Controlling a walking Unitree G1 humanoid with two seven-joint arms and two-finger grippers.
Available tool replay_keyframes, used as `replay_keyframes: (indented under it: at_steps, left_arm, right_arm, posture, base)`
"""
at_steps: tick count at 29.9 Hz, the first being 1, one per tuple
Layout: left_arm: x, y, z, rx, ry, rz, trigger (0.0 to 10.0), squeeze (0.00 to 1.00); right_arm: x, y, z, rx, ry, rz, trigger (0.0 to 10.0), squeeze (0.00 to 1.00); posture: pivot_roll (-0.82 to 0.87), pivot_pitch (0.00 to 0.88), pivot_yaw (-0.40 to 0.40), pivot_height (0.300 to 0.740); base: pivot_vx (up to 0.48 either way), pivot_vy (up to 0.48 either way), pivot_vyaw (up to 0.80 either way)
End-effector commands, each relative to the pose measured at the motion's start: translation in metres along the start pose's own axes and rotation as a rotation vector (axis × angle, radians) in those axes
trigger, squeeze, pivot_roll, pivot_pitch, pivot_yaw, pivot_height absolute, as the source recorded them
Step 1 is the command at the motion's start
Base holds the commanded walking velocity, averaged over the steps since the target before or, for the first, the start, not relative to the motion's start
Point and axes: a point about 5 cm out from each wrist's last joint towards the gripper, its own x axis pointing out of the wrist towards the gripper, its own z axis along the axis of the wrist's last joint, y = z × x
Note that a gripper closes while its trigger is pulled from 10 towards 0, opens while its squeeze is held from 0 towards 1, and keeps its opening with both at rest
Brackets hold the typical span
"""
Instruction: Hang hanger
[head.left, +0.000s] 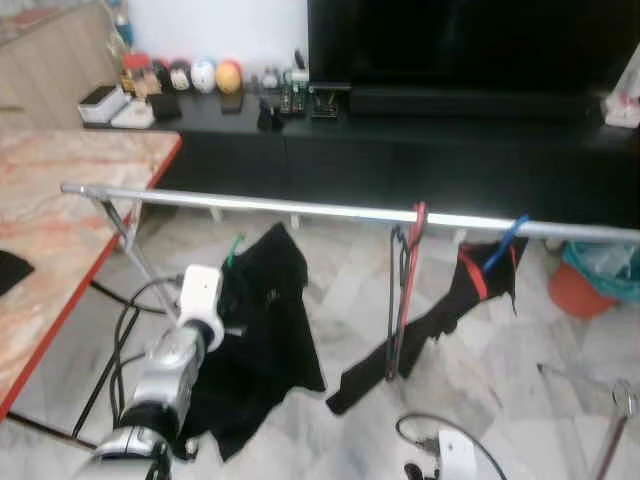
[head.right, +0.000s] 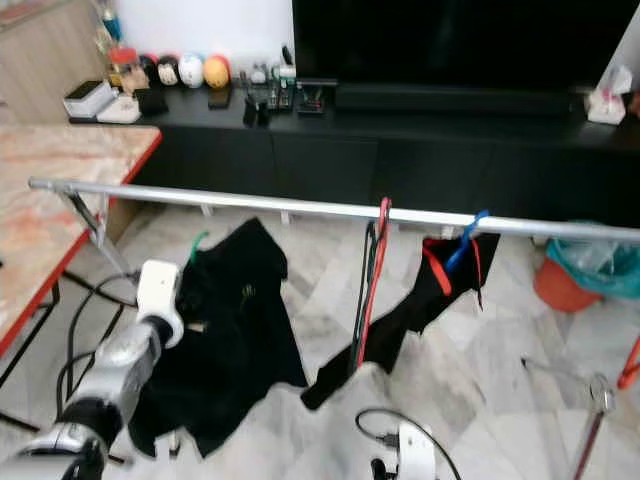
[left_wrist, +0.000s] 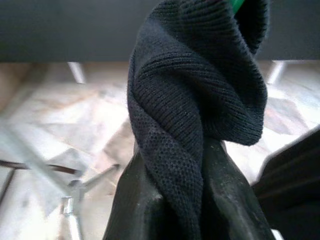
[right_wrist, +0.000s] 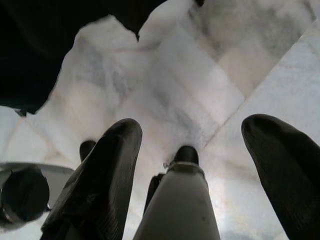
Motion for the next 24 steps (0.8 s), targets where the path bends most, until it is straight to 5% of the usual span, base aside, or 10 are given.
replay_keyframes:
  at_steps: [1, 5, 24]
  left_arm:
    - [-0.006, 0.009, 0.004, -0.010, -0.064, 0.075, 10.0, 0.00]
    - [-0.024, 0.009, -0.005, 0.001, -0.093, 0.149, 10.0, 0.00]
    - [-0.024, 0.009, -0.005, 0.001, -0.093, 0.149, 10.0, 0.00]
  right_arm:
    - [0.000, -0.003, 0.000, 0.021, -0.014, -0.023, 10.0, 0.00]
    - [-0.001, -0.006, 0.002, 0.021, -0.026, -0.050, 10.0, 0.00]
    - [-0.001, -0.006, 0.002, 0.021, -0.026, -0.050, 10.0, 0.00]
  posture:
    - [0.02, 0.000, 0.006, 0.728]
    - [0.03, 0.000, -0.016, 0.728]
    - [0.03, 0.000, -0.016, 0.728]
  base:
    - [0.000, 0.000, 0.00]
    - [0.000, 0.000, 0.00]
    - [0.000, 0.000, 0.00]
